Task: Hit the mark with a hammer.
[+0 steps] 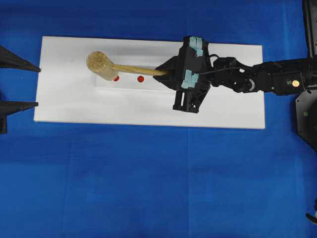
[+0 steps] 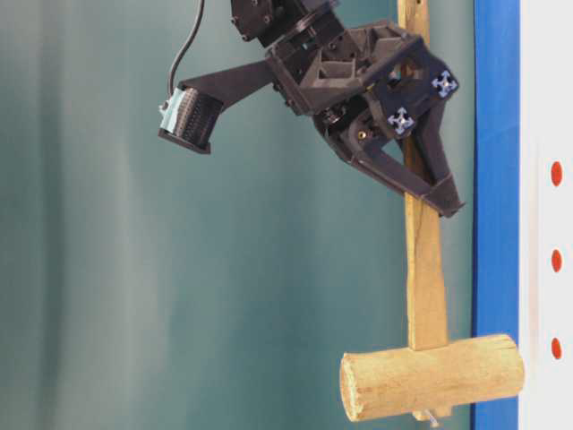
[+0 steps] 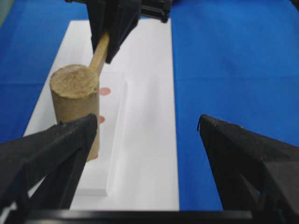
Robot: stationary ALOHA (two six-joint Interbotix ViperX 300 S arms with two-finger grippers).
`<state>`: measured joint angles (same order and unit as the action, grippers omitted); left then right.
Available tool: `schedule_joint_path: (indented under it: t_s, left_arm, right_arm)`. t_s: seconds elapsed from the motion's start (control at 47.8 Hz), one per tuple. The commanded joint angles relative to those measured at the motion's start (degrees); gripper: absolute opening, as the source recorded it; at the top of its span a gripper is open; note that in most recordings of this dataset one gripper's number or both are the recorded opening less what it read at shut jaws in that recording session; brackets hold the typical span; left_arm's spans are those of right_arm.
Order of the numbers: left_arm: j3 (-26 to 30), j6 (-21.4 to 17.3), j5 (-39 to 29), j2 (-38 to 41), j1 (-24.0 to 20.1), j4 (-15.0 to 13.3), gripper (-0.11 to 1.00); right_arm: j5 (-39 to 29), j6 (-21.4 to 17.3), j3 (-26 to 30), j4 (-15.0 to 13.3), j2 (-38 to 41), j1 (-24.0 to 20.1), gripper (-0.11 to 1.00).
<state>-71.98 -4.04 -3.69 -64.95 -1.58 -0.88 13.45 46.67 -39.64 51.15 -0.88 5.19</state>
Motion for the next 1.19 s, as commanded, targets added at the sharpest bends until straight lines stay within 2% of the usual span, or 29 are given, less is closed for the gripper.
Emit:
schedule_joint_path:
  t_s: [0.0, 0.167, 0.314, 0.355, 0.711, 1.171]
  left_arm:
    - [0.7, -0.2, 0.4, 0.6, -0.1, 0.0, 0.88]
    - [0.7, -0.2, 0.4, 0.5, 0.0, 0.0, 0.88]
    - [0.8, -0.2, 0.4, 0.5, -0.1, 0.0, 0.88]
    - [0.8, -0.2, 0.6, 0.5, -0.1, 0.0, 0.88]
    - [0.7, -0.2, 0.9, 0.4, -0.1, -0.1, 0.88]
    - [0.6, -0.2, 0.8, 0.5, -0.1, 0.0, 0.87]
  right_arm:
    - [0.5, -0.1, 0.7, 0.0, -2.1, 0.1, 0.02]
    - [0.0, -0.2, -0.3, 0.9, -0.5, 0.2, 0.02]
    - [-1.4, -0.3, -0.9, 4.4, 3.6, 0.3, 0.02]
    - [-1.3, -0.3, -1.3, 4.7, 3.6, 0.4, 0.02]
    - [0.2, 0.2, -2.0, 4.0, 0.3, 0.3, 0.02]
    - [4.3, 0.4, -6.2, 2.8, -12.5, -0.7, 0.02]
